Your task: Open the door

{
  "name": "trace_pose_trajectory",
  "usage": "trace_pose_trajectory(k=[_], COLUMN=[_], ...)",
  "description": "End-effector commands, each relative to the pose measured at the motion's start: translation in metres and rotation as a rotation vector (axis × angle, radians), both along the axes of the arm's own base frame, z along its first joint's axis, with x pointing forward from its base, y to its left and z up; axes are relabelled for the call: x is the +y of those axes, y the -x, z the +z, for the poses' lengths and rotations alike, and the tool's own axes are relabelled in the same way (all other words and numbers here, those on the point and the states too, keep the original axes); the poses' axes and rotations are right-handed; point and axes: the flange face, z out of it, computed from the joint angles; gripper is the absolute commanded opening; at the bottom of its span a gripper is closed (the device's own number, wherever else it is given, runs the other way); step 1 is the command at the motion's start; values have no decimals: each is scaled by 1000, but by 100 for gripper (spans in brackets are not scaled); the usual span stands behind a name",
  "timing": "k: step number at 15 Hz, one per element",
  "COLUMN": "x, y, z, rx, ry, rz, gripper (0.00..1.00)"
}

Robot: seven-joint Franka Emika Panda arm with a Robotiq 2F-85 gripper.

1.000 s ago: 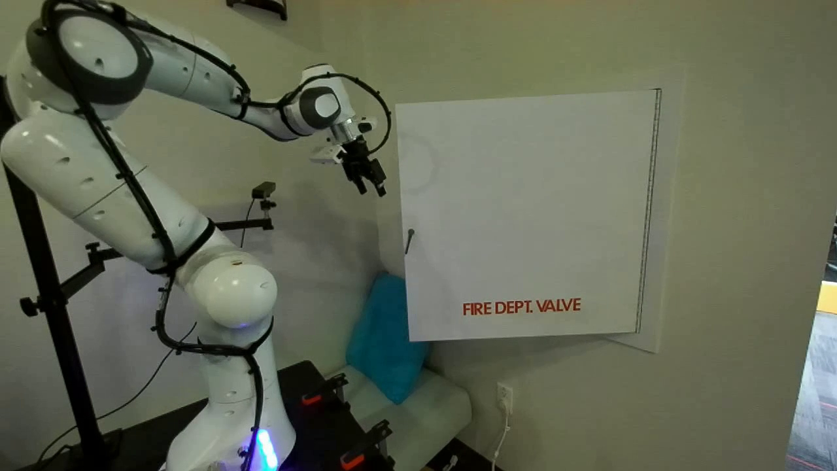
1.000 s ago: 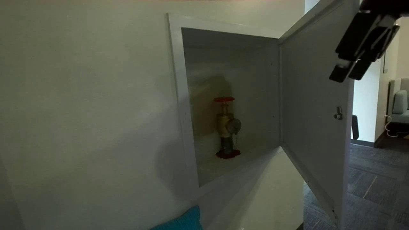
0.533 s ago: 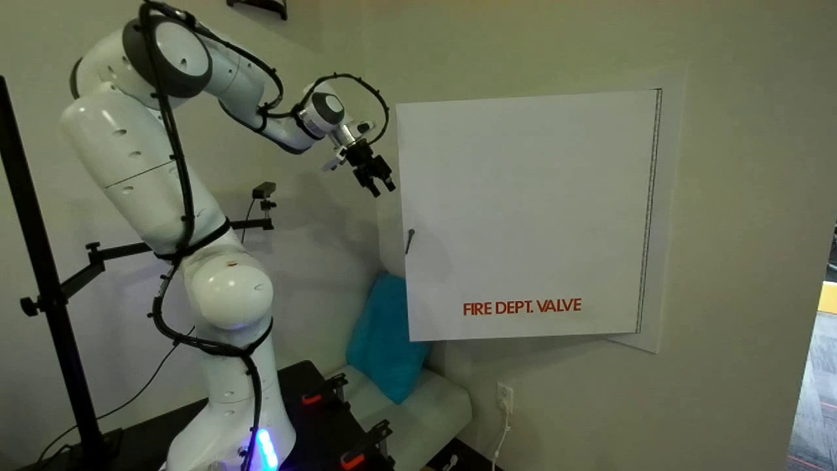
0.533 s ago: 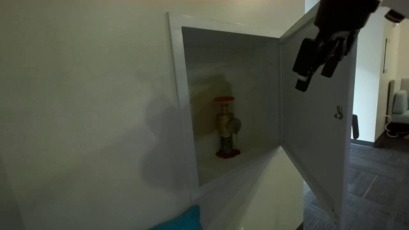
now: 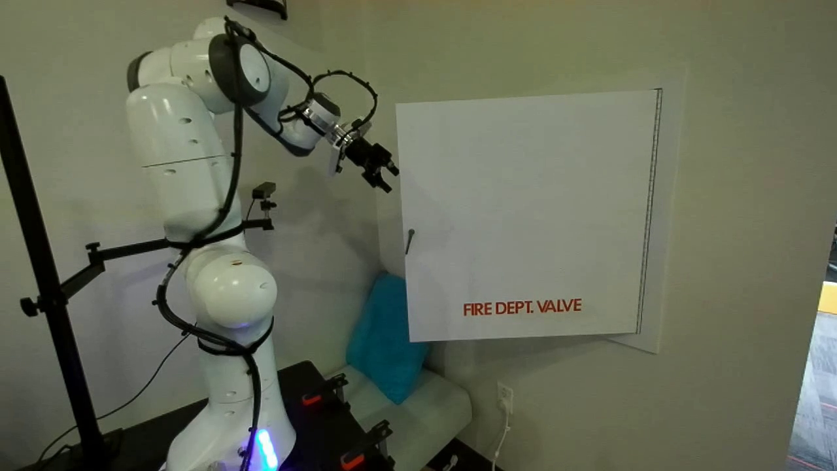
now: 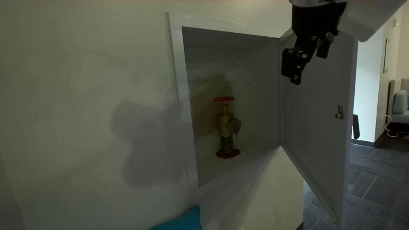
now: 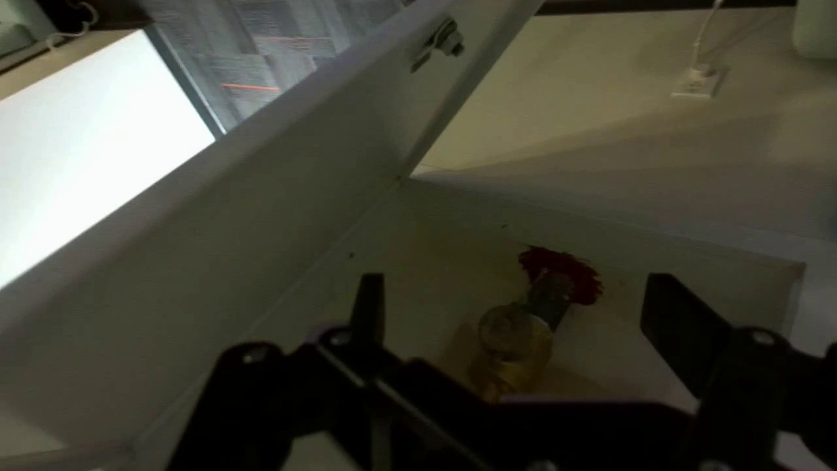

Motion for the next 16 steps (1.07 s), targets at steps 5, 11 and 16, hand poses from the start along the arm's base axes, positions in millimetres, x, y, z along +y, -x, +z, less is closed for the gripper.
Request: trace_pose_trajectory(k=[5, 11, 16], x=[36, 38, 32], y=[-45, -72, -81], z=[-23, -30, -33], rx=[47, 42, 77], ry=[262, 386, 458], rz=[-66, -162, -246], gripper=[100, 43, 4])
